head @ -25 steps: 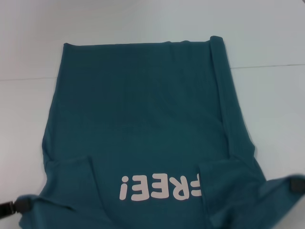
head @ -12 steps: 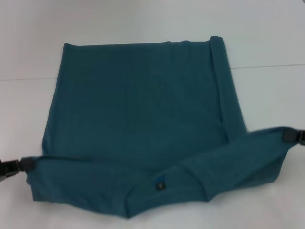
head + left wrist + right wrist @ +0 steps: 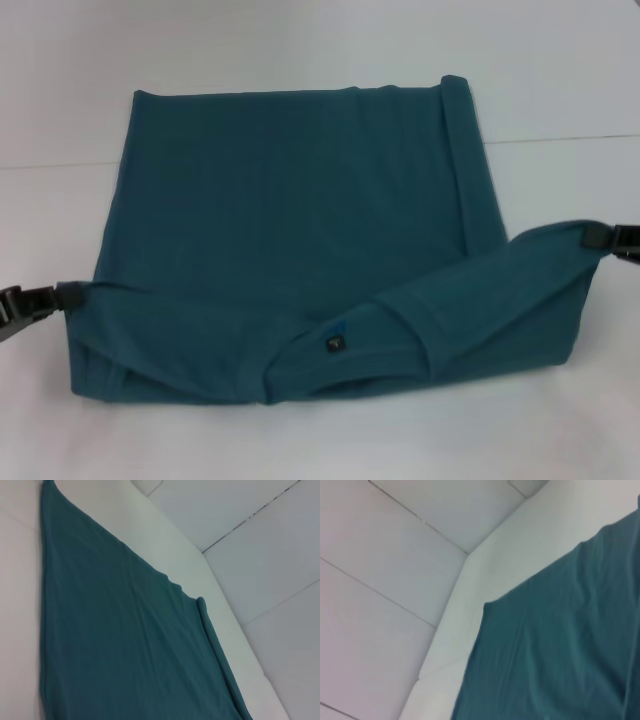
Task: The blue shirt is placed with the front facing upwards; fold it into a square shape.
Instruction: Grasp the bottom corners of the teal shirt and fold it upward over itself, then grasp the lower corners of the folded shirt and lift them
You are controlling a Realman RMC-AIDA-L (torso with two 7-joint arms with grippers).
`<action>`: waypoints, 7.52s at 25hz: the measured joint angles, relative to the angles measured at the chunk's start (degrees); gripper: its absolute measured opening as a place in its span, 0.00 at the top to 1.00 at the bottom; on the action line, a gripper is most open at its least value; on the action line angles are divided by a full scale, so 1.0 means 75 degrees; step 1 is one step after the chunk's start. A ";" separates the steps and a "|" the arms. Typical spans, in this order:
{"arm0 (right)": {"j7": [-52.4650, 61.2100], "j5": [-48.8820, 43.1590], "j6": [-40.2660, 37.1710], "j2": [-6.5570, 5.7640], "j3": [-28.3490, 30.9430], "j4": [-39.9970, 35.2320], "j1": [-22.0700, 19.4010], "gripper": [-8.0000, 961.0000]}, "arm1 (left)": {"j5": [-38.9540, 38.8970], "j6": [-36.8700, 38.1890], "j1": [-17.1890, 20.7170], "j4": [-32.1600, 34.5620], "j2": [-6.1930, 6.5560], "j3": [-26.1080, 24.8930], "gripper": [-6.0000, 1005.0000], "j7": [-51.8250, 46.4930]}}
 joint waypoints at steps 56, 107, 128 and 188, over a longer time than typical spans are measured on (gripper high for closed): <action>-0.0063 0.0906 0.3461 0.0101 -0.0147 0.0720 0.1351 0.95 | -0.0355 -0.3539 -0.1802 0.0999 0.0315 0.0515 0.93 0.1061; -0.0220 0.0880 0.6403 0.0242 -0.1953 0.1477 0.2144 0.80 | -0.0333 -0.6185 -0.2468 0.1457 0.0022 0.1338 0.88 0.1658; 0.0816 0.0868 0.3695 0.0048 -0.1990 -0.0080 0.0243 0.12 | 0.2675 -0.4033 -0.0435 -0.1876 -0.0793 0.3858 0.30 -0.2649; 0.0899 0.0876 0.3308 0.0048 -0.1958 -0.0063 0.0178 0.13 | 0.2873 -0.3973 -0.0369 -0.1898 -0.0889 0.3523 0.61 -0.3160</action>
